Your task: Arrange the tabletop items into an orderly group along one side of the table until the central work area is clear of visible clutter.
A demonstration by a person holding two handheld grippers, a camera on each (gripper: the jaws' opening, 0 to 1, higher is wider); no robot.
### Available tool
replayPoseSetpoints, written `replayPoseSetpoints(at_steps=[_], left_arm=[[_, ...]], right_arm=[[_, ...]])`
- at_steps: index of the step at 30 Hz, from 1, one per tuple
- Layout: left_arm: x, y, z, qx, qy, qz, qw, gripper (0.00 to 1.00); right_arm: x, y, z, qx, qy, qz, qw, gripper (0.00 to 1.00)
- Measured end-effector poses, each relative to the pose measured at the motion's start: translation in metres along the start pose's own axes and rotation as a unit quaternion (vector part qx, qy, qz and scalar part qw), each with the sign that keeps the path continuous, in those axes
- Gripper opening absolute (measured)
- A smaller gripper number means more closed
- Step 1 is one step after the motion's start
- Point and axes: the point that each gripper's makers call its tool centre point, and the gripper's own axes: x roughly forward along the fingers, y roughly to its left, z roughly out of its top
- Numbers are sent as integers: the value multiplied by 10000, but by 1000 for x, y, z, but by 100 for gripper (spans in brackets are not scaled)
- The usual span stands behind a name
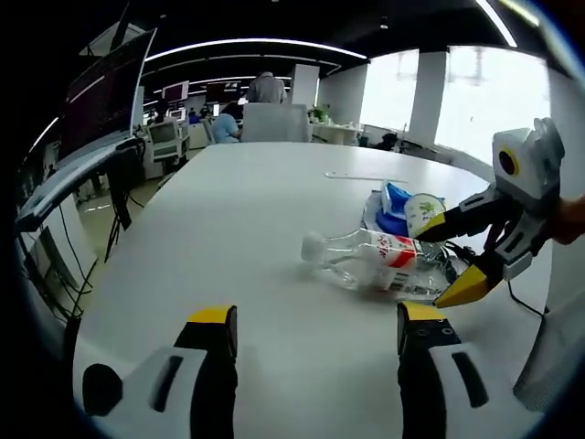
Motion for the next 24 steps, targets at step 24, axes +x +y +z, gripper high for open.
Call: replayPoseSetpoints(at_steps=[24], left_arm=[[9, 5, -2, -100, 40, -82, 9999, 66]], right_arm=[[24, 1, 5, 75, 386, 138, 9991, 39]])
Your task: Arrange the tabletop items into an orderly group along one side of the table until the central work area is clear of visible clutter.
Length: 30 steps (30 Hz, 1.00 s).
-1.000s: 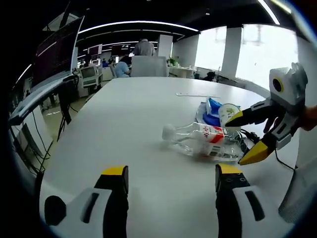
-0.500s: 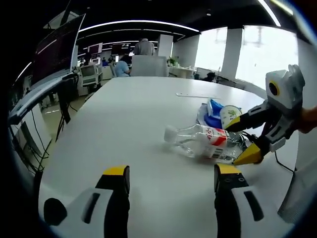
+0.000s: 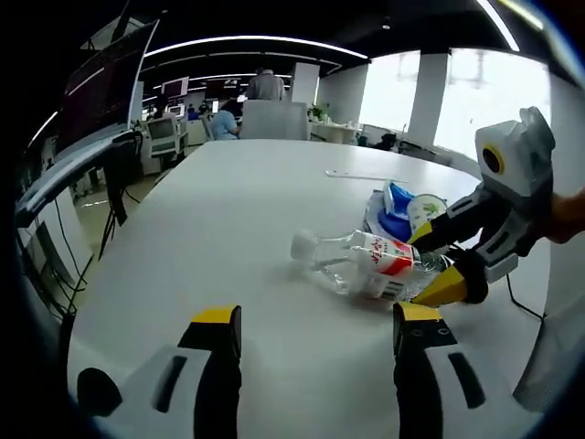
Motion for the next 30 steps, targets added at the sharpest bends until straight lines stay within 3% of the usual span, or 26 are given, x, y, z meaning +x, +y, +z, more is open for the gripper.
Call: replayPoseSetpoints(at_steps=[16, 30], left_arm=[[0, 8, 0, -91, -23, 63, 9999, 65], [3, 15, 4, -205, -100, 97, 9997, 65]], right_arm=[[21, -2, 21, 54, -106, -40, 9999, 38], [34, -6, 22, 312, 14, -187, 9993, 39]])
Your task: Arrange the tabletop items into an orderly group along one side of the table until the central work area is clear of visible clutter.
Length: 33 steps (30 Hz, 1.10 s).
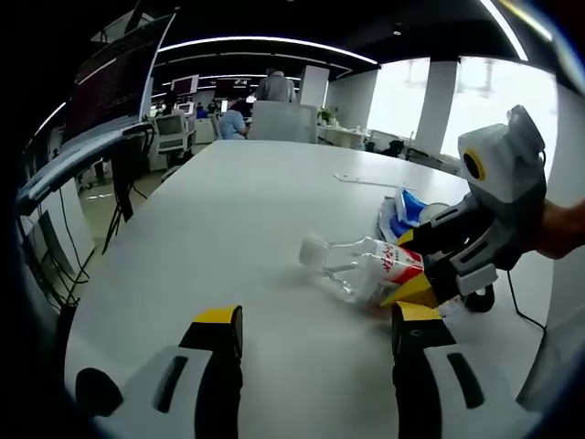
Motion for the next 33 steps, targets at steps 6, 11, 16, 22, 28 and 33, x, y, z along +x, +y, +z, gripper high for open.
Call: replayPoseSetpoints(at_steps=[6, 11, 16, 22, 28, 33], left_arm=[[3, 2, 2, -39, -19, 0, 10000, 65], [5, 2, 4, -63, -34, -23, 10000, 65], [6, 3, 6, -89, -39, -36, 9999, 64], [9, 5, 9, -171, -60, -56, 9998, 63], [12, 3, 13, -301, -61, -147, 9994, 61], [16, -1, 17, -464, -64, -245, 9986, 57]], right_arm=[[2, 1, 1, -91, 121, 10, 9999, 37], [2, 1, 2, -92, 142, 4, 9999, 33], [-1, 1, 2, -147, 10, -7, 9999, 31], [-3, 2, 3, -85, -187, 39, 9998, 30], [-6, 3, 4, -32, -379, 31, 9993, 30], [-8, 4, 4, -79, -512, -5, 9987, 30]])
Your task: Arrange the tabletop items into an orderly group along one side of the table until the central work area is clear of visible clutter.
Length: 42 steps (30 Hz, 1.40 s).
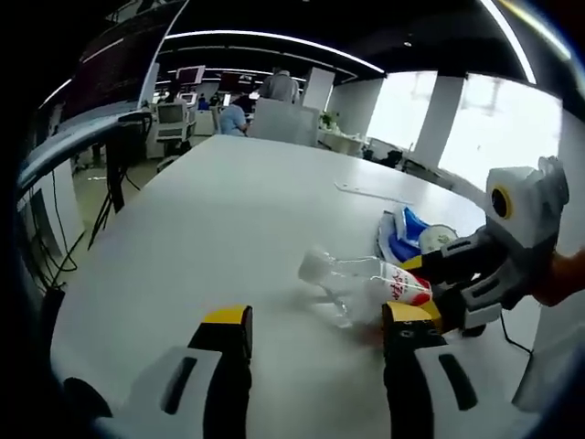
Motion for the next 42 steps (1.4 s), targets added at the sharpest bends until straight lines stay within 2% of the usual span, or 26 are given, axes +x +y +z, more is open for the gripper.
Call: replayPoseSetpoints(at_steps=[8, 13, 20, 23, 27, 34, 39, 42], left_arm=[[9, -5, 4, -218, -10, -137, 9997, 56], [14, -13, 6, -736, -14, -405, 9965, 51], [17, -19, 9, -802, 11, -527, 9954, 49], [20, -22, 9, -1227, 35, -663, 9902, 47], [22, -25, 10, -1531, 32, -754, 9853, 43], [25, -28, 12, -1517, 53, -761, 9855, 42], [28, -25, 13, -1916, 26, -796, 9782, 36], [28, -26, 13, -1958, 46, -811, 9773, 34]], right_arm=[[-4, 1, 0, -9, -186, -33, 9998, 30], [-6, 1, 0, -12, -284, -56, 9996, 30], [-9, 8, 0, -191, -416, -61, 9989, 30], [-11, 10, 0, -287, -502, -81, 9983, 30], [-13, 13, -1, -371, -562, -82, 9977, 31], [-15, 14, -1, -420, -639, -104, 9970, 31], [-19, 12, -2, -389, -683, -150, 9968, 31], [-19, 12, -2, -366, -704, -157, 9967, 31]])
